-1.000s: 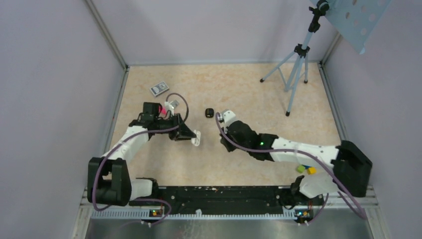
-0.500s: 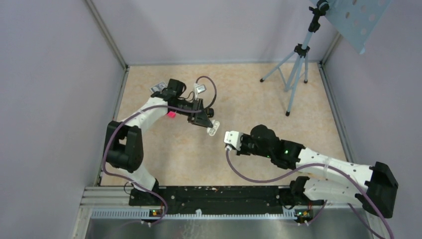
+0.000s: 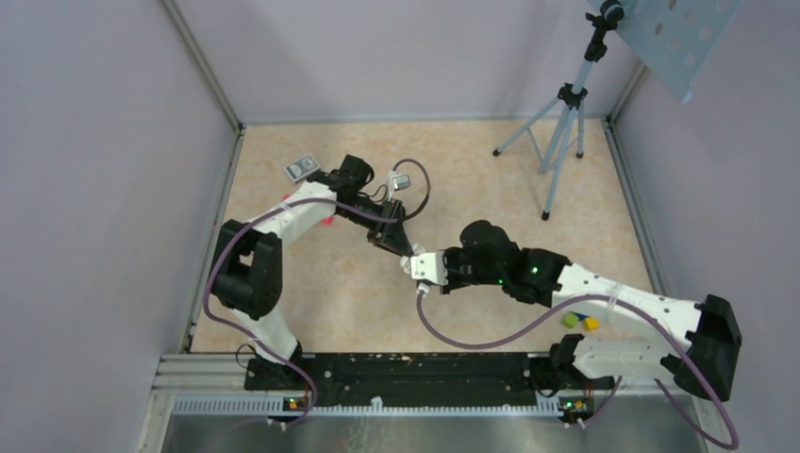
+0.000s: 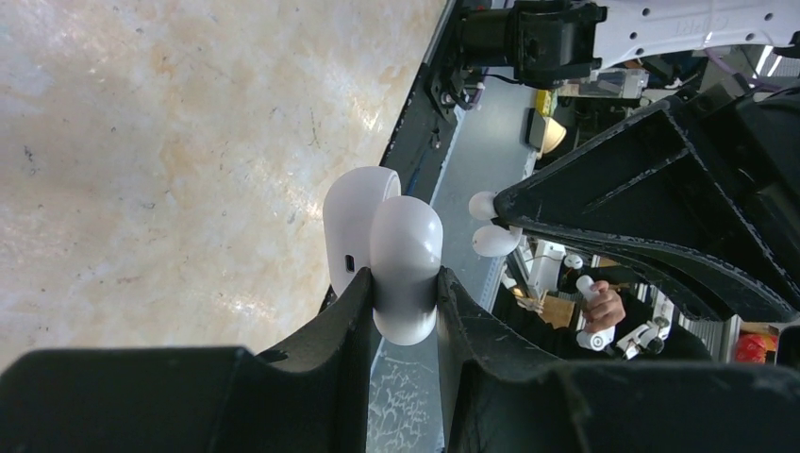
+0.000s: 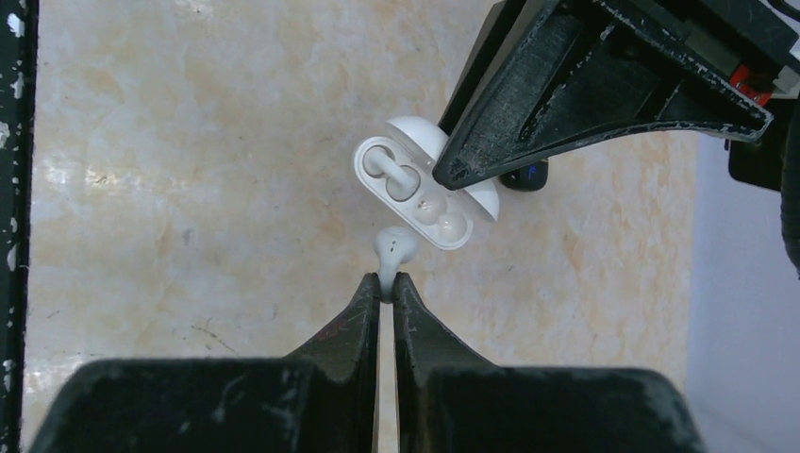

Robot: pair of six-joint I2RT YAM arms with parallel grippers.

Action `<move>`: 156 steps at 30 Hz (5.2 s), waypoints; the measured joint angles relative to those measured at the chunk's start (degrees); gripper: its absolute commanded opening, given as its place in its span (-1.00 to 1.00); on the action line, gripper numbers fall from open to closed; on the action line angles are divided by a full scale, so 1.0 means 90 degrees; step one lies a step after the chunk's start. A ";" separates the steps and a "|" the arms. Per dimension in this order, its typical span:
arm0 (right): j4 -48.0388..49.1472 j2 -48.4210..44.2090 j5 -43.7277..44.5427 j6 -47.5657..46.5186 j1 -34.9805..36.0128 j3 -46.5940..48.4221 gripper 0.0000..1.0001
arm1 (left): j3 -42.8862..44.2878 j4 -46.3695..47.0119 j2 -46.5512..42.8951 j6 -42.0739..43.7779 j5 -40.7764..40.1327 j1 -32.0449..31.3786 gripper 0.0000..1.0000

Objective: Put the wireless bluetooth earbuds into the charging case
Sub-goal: Insert the left earbud into the left side groove of the charging case.

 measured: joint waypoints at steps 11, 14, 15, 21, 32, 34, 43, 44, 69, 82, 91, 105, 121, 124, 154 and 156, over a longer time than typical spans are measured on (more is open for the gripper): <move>-0.0631 0.0775 0.0665 -0.0886 0.0243 0.0772 -1.00 | -0.0104 -0.0087 -0.0102 -0.0027 -0.0151 -0.0005 -1.00; -0.0661 0.0911 0.0848 -0.1073 0.0350 0.0792 -1.00 | -0.0107 -0.0087 -0.0134 -0.0027 -0.0158 -0.0005 -1.00; -0.0665 0.0925 0.0886 -0.1120 0.0362 0.0792 -1.00 | -0.0112 -0.0087 -0.0148 -0.0027 -0.0163 -0.0007 -1.00; -0.0661 0.1008 0.1241 -0.1343 0.0461 0.0804 -1.00 | -0.0153 -0.0097 -0.0226 -0.0032 -0.0187 -0.0010 -1.00; -0.0532 0.1243 0.1355 -0.1574 0.0651 0.0855 -1.00 | -0.0177 -0.0095 -0.0236 -0.0053 -0.0216 -0.0046 -1.00; -0.0527 0.1282 0.1367 -0.1622 0.0651 0.0855 -1.00 | -0.0177 -0.0095 -0.0236 -0.0053 -0.0216 -0.0051 -1.00; -0.0483 0.1387 0.1433 -0.1787 0.0665 0.0855 -1.00 | -0.0199 -0.0097 -0.0287 -0.0051 -0.0260 -0.0058 -1.00; -0.0476 0.1387 0.1440 -0.1797 0.0665 0.0855 -1.00 | -0.0202 -0.0097 -0.0308 -0.0051 -0.0267 -0.0058 -1.00; -0.0109 0.1428 0.1664 -0.1960 0.0753 0.0850 -1.00 | -0.0206 -0.0107 -0.0369 -0.0051 -0.0318 -0.0092 -1.00; -0.0206 0.1462 0.1712 -0.2047 0.0758 0.0848 -1.00 | -0.0206 -0.0146 -0.0372 -0.0046 -0.0330 -0.0092 -1.00; -0.0277 0.1462 0.1707 -0.2152 0.0760 0.0848 -1.00 | -0.0204 -0.0180 -0.0372 -0.0053 -0.0321 -0.0092 -1.00; -0.0289 0.1462 0.1707 -0.2176 0.0772 0.0838 -1.00 | -0.0202 -0.0228 -0.0369 -0.0056 -0.0316 -0.0092 -1.00; -0.0272 0.1328 0.1707 -0.2225 0.0789 0.0741 -1.00 | -0.0185 -0.0279 -0.0367 -0.0053 -0.0272 -0.0102 -1.00; -0.0272 0.1285 0.1710 -0.2229 0.0789 0.0697 -1.00 | -0.0155 -0.0330 -0.0355 -0.0053 -0.0282 -0.0112 -1.00; -0.0367 0.1241 0.1768 -0.2353 0.0957 0.0673 -1.00 | -0.0066 -0.0588 -0.0352 -0.0049 -0.0330 -0.0129 -1.00; -0.0384 0.1241 0.1821 -0.2392 0.1008 0.0670 -1.00 | -0.0066 -0.0605 -0.0352 -0.0049 -0.0330 -0.0129 -1.00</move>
